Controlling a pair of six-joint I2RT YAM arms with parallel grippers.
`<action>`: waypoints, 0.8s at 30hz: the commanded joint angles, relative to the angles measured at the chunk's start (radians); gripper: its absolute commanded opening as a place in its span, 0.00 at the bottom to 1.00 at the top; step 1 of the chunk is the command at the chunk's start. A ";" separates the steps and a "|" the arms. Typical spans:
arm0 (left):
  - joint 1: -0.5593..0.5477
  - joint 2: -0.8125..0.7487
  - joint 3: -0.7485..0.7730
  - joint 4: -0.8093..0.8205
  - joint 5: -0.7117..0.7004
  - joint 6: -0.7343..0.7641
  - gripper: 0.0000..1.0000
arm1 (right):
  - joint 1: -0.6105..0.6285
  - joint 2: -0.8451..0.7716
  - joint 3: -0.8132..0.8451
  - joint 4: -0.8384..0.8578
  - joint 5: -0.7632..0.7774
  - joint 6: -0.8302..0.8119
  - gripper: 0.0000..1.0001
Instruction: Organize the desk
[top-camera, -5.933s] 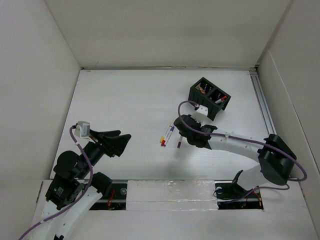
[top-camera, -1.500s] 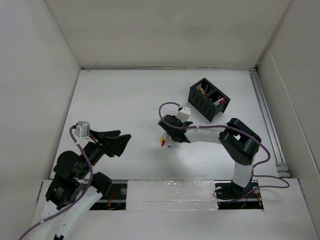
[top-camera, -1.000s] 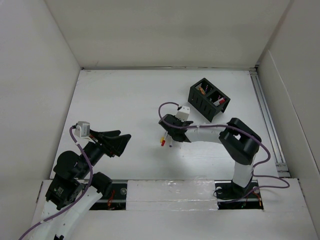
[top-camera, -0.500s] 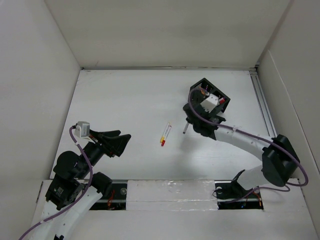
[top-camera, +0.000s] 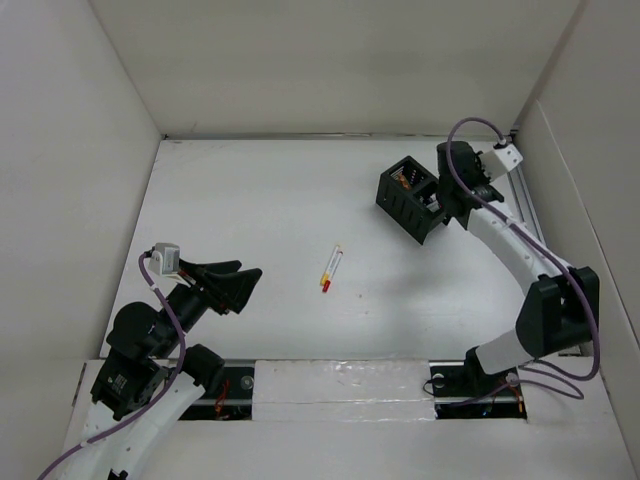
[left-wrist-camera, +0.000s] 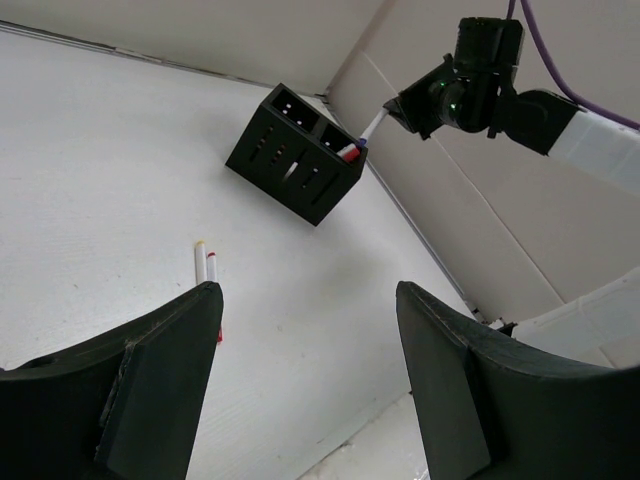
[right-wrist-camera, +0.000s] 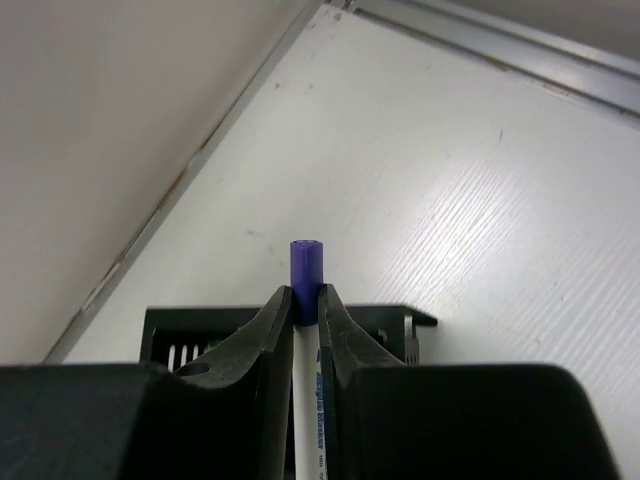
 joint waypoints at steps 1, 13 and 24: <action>-0.005 -0.003 -0.007 0.046 0.016 0.008 0.66 | -0.030 0.072 0.075 0.038 0.051 -0.051 0.00; -0.005 0.012 -0.008 0.047 0.014 0.006 0.66 | 0.012 0.186 0.113 0.032 0.224 -0.058 0.00; -0.005 0.017 -0.008 0.049 0.010 0.006 0.66 | 0.134 0.220 0.129 0.027 0.397 -0.058 0.20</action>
